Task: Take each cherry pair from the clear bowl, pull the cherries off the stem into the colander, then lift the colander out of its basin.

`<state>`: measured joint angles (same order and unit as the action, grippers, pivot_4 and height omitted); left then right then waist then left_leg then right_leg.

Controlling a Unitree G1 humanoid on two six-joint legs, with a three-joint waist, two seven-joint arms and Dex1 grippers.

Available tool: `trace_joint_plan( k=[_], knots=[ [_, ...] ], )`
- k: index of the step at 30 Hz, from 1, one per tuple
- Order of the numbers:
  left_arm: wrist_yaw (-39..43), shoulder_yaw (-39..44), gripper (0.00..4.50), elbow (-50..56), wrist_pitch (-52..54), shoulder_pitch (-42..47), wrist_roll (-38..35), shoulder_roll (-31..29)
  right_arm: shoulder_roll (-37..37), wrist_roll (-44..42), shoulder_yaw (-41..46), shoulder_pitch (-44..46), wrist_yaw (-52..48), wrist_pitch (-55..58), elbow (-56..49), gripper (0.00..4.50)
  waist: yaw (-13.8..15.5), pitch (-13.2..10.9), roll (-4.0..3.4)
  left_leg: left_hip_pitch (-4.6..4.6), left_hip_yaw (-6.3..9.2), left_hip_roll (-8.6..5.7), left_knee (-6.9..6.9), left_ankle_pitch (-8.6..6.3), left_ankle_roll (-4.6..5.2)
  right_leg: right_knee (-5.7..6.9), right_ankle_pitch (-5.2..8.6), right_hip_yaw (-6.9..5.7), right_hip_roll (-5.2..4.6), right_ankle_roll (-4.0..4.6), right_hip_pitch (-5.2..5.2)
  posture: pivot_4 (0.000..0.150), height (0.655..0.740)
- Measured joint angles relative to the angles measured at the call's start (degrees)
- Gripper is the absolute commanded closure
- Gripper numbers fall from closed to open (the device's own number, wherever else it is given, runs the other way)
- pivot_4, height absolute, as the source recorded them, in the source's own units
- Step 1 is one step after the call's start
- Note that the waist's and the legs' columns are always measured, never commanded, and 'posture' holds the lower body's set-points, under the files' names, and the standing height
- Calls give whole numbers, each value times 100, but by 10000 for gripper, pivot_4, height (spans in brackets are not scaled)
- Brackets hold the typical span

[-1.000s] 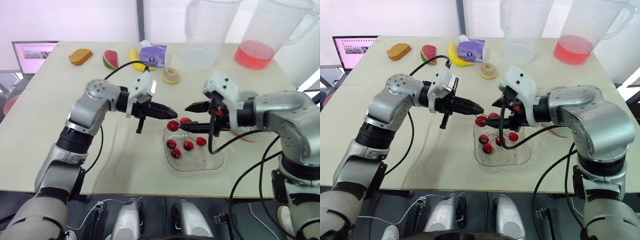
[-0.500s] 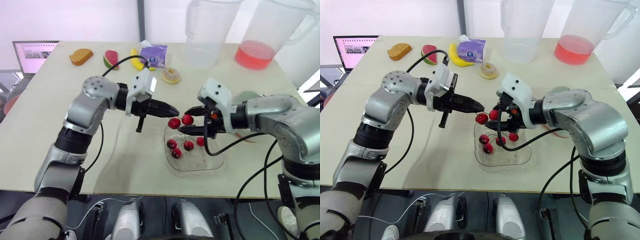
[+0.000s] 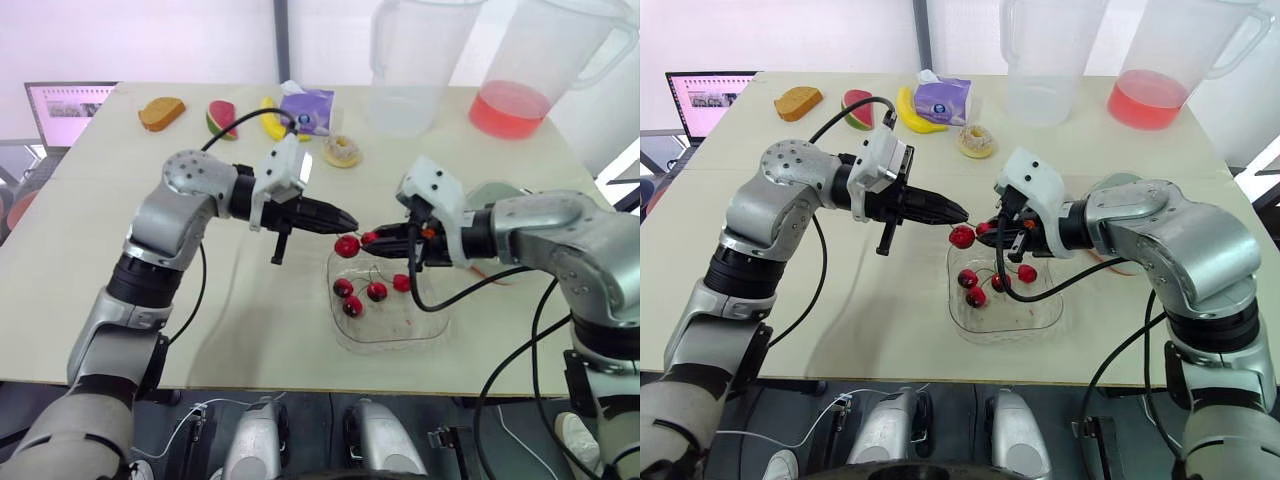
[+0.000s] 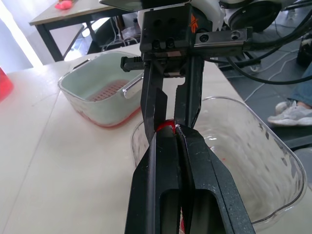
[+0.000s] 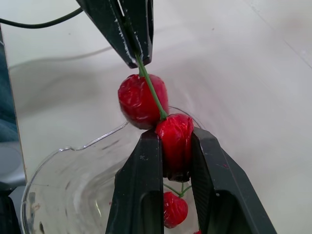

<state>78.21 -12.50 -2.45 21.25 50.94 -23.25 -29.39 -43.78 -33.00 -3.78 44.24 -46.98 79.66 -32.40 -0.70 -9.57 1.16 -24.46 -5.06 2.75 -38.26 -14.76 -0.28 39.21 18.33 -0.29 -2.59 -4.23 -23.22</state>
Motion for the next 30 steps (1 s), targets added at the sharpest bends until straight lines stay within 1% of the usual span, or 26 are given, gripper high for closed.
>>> trace_joint_plan(
  k=[4,7,10,14,17,21,23,26,30],
  knots=[
    [-49,-8,45000,0,67,-25,5,7,-103,-99,4,-214,65,-104,-51,41422,2,0,0,0,0,0,0,0,0,-1,0,0,0,0,0,1500,7400],
    [-107,26,45000,17,93,-64,1,-25,-351,-96,7,-655,172,-129,-84,41422,13,-1,2,-2,1,0,0,-1,1,-2,0,0,-2,0,2,1500,7400],
    [-191,151,45000,70,166,-70,-7,-106,-417,-112,90,-945,290,-125,-57,41422,-10,0,1,0,0,2,0,0,1,-1,0,1,0,0,1,1500,7400],
    [-283,201,45000,221,270,-161,-109,-112,-424,-196,482,-988,448,-73,-59,41422,-6,0,1,0,2,5,1,0,0,-2,0,1,0,0,1,1500,7400],
    [-365,223,45000,285,345,-218,-114,-140,-541,-151,975,-1083,676,-55,48,41422,16,0,1,-1,1,1,0,0,0,-2,0,0,0,0,2,1500,7400],
    [-520,281,45000,376,460,-331,-125,-176,-857,446,1446,-1228,1409,-102,651,41422,19,0,1,-1,-2,-3,0,0,1,-4,0,1,-5,-1,4,1500,7400],
    [-624,292,45000,501,549,-369,-186,-167,-786,885,1843,-1215,2038,76,1104,41422,16,0,1,-1,-1,-2,1,1,-1,-3,0,1,-3,0,3,1500,7400],
    [-759,351,45000,673,674,-426,-275,-164,-541,1352,2313,-1232,2688,253,1476,41422,5,0,1,0,-1,3,5,18,-30,-4,0,2,-2,-1,1,1500,7400],
    [-879,403,45000,850,772,-551,-372,-151,-375,1630,2447,-1579,3035,306,1831,41422,-12,1,-2,2,-3,4,6,18,-32,-3,0,6,5,-1,0,1500,7400]
  ],
)
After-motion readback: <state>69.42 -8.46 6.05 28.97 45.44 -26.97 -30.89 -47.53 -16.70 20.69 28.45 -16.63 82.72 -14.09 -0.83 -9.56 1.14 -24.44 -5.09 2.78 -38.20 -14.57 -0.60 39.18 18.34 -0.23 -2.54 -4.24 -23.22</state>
